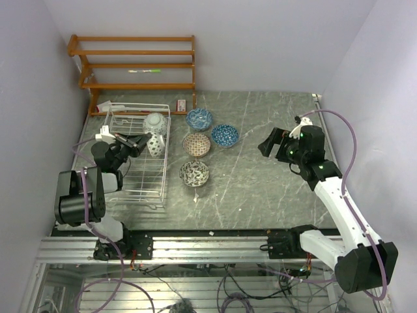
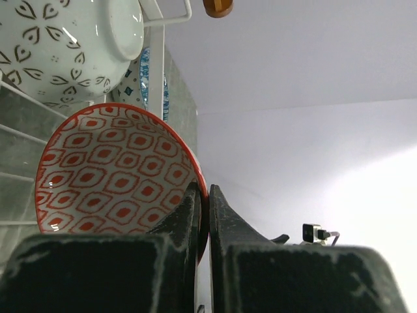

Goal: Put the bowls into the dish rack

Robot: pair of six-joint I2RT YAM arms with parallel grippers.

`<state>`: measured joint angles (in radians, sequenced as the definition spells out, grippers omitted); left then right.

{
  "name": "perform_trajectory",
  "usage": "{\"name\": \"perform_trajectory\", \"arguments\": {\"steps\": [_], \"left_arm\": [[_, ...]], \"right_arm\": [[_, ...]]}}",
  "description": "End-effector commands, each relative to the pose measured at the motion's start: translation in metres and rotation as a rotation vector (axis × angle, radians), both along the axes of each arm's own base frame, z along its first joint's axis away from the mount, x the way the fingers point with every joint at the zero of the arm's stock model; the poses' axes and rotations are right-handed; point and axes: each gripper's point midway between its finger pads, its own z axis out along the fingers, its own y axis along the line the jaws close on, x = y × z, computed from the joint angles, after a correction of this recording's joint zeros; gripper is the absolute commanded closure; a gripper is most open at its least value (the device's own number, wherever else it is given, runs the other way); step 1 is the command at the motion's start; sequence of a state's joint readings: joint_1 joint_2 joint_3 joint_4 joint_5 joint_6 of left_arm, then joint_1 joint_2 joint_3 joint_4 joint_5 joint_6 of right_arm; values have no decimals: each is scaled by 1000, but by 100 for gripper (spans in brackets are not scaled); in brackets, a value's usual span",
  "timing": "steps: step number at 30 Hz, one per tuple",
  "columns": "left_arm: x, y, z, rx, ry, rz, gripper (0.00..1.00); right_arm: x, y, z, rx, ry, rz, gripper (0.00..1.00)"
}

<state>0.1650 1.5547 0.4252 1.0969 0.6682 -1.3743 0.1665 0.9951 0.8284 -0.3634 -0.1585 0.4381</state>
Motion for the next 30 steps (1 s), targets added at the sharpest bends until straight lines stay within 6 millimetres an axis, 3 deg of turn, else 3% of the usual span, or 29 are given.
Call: {"name": "perform_trajectory", "arguments": {"steps": [1, 7, 12, 27, 30], "left_arm": [[-2, 8, -21, 22, 44, -2, 93], [-1, 19, -43, 19, 112, 26, 93], [-5, 27, -73, 56, 199, 57, 93], [-23, 45, -138, 20, 316, 119, 93], [-24, 45, -149, 14, 334, 116, 88]], "right_arm": [[9, 2, 14, 19, -37, 5, 0], [12, 5, 18, 26, -46, 22, 0], [13, 8, 20, 33, -53, 38, 0], [9, 10, 11, 31, -46, 55, 0], [9, 11, 9, 34, -44, 57, 0]]}}
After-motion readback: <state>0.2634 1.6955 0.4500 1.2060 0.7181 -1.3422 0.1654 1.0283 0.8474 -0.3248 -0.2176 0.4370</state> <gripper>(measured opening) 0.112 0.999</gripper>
